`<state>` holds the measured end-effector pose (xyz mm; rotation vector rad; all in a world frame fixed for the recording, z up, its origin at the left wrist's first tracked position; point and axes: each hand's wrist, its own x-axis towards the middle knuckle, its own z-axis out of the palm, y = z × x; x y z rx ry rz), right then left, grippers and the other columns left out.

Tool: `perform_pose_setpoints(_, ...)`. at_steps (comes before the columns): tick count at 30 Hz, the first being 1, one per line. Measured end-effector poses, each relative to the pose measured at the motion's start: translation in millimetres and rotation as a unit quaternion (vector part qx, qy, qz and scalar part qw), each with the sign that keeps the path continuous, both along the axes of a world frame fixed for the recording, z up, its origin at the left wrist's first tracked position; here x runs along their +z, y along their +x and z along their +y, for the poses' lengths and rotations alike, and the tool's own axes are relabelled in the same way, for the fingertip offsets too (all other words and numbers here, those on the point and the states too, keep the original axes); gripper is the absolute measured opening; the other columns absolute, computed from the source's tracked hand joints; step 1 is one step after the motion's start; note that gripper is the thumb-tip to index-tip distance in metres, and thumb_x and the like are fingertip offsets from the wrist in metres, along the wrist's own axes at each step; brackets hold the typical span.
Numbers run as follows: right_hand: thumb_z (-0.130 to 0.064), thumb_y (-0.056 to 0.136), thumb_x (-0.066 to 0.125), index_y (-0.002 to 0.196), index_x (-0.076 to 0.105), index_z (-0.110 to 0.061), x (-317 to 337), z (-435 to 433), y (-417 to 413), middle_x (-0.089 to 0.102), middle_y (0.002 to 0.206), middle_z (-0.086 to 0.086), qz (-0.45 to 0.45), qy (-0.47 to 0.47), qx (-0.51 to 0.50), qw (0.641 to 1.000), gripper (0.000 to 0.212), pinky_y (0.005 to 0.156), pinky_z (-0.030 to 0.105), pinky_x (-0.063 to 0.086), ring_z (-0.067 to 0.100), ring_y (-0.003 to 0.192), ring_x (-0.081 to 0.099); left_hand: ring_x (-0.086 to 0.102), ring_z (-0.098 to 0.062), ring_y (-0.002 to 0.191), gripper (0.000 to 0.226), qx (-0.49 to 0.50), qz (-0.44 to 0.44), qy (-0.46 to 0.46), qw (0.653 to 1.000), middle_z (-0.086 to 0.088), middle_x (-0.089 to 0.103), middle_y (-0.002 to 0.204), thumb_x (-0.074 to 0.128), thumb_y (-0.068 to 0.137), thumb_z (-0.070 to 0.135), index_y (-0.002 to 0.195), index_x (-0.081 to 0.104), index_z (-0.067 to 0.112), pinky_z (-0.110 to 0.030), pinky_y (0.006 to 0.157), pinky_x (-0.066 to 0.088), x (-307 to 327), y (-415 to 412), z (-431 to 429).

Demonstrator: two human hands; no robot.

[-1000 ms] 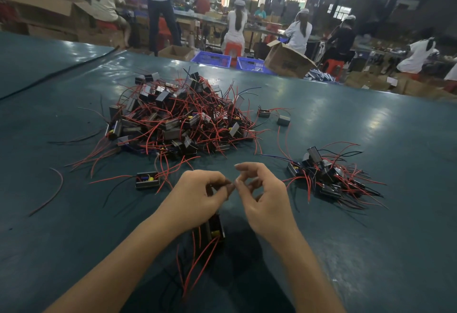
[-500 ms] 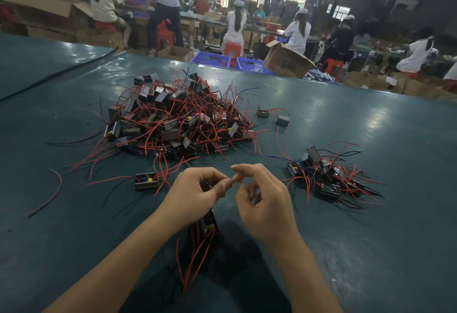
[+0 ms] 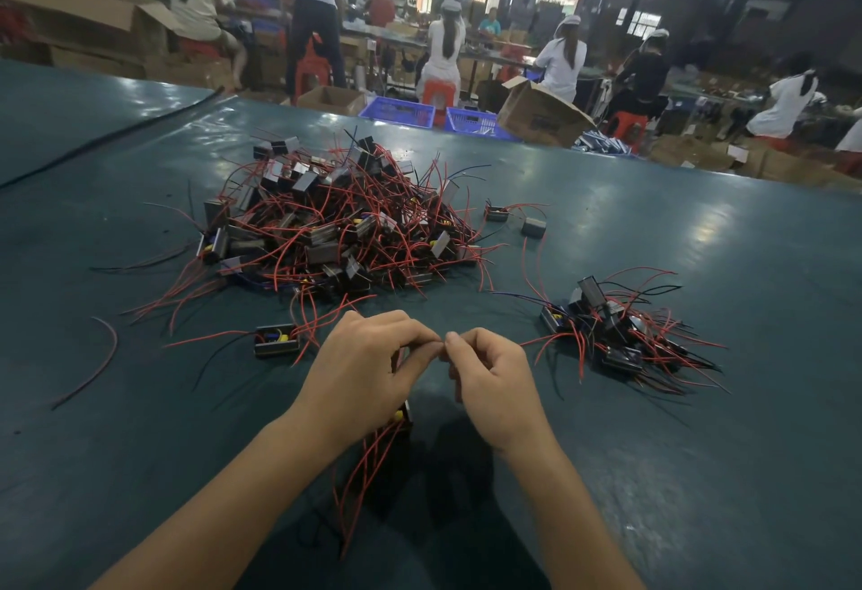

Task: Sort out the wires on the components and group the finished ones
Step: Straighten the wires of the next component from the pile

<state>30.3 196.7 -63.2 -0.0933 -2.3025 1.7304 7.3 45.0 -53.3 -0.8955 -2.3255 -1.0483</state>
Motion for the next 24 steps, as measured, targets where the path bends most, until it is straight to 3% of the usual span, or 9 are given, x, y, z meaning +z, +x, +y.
perform_pose_setpoints(3,-0.017,0.096,0.057,0.068,0.060,-0.017,2,-1,0,0.050,0.055,-0.009,-0.015,-0.044,0.006,0.999,0.028,0.053,0.030,0.035,0.016,0.055,0.042,0.061,-0.005,0.071,0.006,-0.004,-0.027,0.019,0.999,0.015,0.068,0.079,0.069,0.089,0.027,0.089,0.075,0.024,-0.034,0.074,0.045,-1,-1,-1)
perform_pose_setpoints(8,-0.016,0.095,0.061,0.074,0.064,-0.019,4,0,2,0.051,0.050,-0.013,-0.023,-0.077,0.012,0.997,0.021,0.046,0.021,0.034,0.010,0.050,0.042,0.063,-0.009,0.067,0.004,-0.024,-0.128,0.105,0.986,0.018,0.068,0.072,0.072,0.087,0.022,0.085,0.073,0.026,-0.019,0.063,0.050,2,-3,0)
perform_pose_setpoints(11,-0.017,0.094,0.062,0.078,0.065,-0.022,4,0,3,0.055,0.053,-0.013,0.016,-0.019,0.013,1.000,0.018,0.046,0.019,0.037,0.007,0.050,0.044,0.064,-0.011,0.063,0.007,-0.017,-0.193,0.123,0.973,0.013,0.070,0.071,0.070,0.088,0.024,0.082,0.073,0.022,-0.020,0.060,0.051,3,-5,0)
perform_pose_setpoints(14,-0.015,0.093,0.064,0.079,0.063,-0.025,3,0,4,0.058,0.065,-0.014,0.114,0.071,0.002,0.991,0.018,0.050,0.014,0.035,0.005,0.053,0.047,0.061,-0.005,0.052,0.013,-0.032,-0.283,0.150,0.947,0.006,0.070,0.066,0.067,0.090,0.023,0.080,0.072,0.018,-0.016,0.051,0.048,7,-7,-1)
perform_pose_setpoints(16,-0.012,0.093,0.064,0.082,0.063,-0.022,2,1,4,0.057,0.076,-0.013,0.192,0.144,0.004,0.971,0.015,0.055,0.010,0.035,0.006,0.060,0.051,0.047,-0.002,0.043,0.018,-0.050,-0.362,0.182,0.913,0.005,0.066,0.060,0.066,0.091,0.023,0.075,0.072,0.016,-0.013,0.044,0.038,9,-8,-2)
perform_pose_setpoints(20,-0.013,0.094,0.062,0.091,0.067,-0.013,-1,2,3,0.057,0.088,-0.011,0.265,0.184,0.010,0.946,0.006,0.058,0.010,0.036,0.005,0.067,0.052,0.043,-0.005,0.051,0.020,-0.076,-0.463,0.240,0.850,0.004,0.059,0.057,0.068,0.082,0.030,0.068,0.072,0.015,-0.013,0.049,0.036,12,-11,-3)
perform_pose_setpoints(22,-0.014,0.094,0.062,0.093,0.068,-0.013,-2,1,3,0.058,0.089,-0.009,0.276,0.182,0.010,0.944,0.006,0.058,0.010,0.036,0.005,0.067,0.053,0.043,-0.007,0.053,0.021,-0.086,-0.464,0.256,0.844,0.004,0.059,0.057,0.068,0.074,0.036,0.068,0.072,0.016,-0.014,0.051,0.036,13,-10,-3)
perform_pose_setpoints(24,-0.016,0.093,0.064,0.089,0.068,-0.015,-1,1,3,0.058,0.084,-0.010,0.256,0.166,0.000,0.952,0.006,0.054,0.010,0.035,0.008,0.062,0.053,0.046,-0.009,0.053,0.019,-0.077,-0.422,0.239,0.871,0.005,0.062,0.058,0.071,0.077,0.033,0.071,0.072,0.015,-0.015,0.051,0.037,14,-8,-3)
